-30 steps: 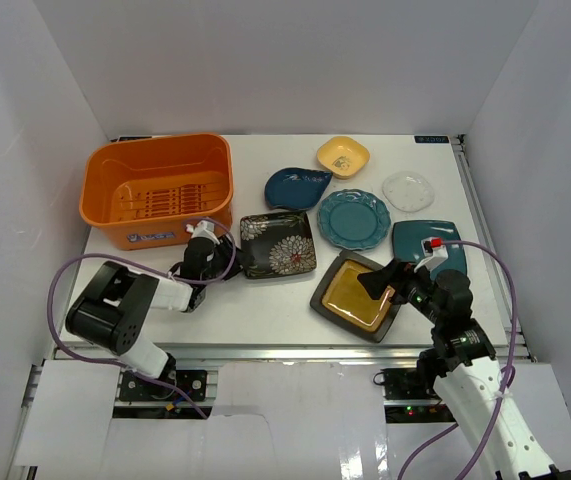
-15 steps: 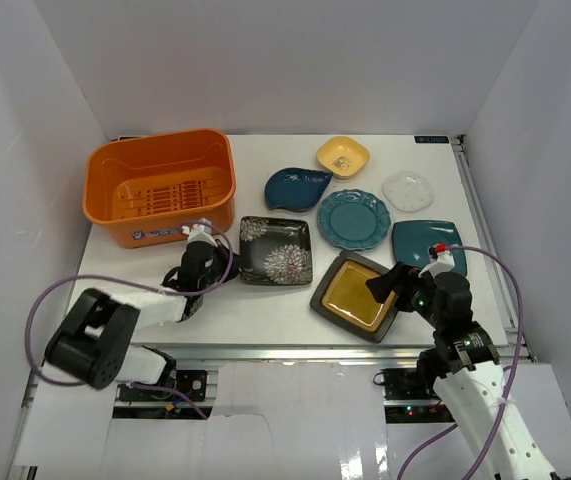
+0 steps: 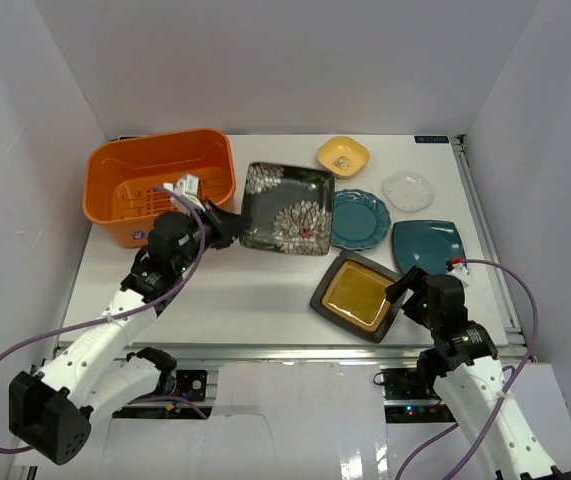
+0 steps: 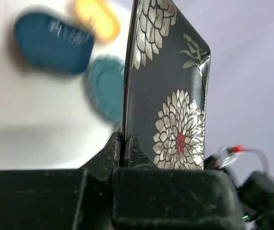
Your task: Place the plates into the plastic bin on the countertop
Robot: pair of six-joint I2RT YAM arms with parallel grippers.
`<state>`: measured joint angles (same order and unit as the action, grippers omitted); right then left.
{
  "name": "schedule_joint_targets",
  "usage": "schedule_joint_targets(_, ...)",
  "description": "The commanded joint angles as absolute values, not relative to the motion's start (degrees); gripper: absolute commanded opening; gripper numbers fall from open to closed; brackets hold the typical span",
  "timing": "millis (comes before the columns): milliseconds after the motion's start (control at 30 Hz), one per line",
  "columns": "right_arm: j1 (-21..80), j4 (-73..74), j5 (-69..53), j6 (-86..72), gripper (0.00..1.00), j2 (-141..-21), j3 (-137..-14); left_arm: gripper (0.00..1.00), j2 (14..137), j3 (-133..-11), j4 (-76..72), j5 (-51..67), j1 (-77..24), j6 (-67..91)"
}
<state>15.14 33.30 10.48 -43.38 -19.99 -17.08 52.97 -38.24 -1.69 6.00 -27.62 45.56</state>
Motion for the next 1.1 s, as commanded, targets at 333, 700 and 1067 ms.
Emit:
schedule_joint_targets(333, 15.5, 19.3, 6.2, -51.1, 0.94, -26.6, -8.4, 0.00, 62.1, -67.5, 6.8, 2.9, -5.7, 45.6)
schedule_joint_targets(700, 15.5, 15.4, 2.2, -52.3, 0.89, -24.8, -2.6, 0.00, 69.3, -66.4, 12.8, 0.4, 10.6, 42.2)
schedule_joint_targets(1067, 15.5, 10.5, -3.1, -51.9, 0.72, -23.4, 2.0, 0.00, 83.8, -72.7, 14.9, -0.1, 11.7, 35.1)
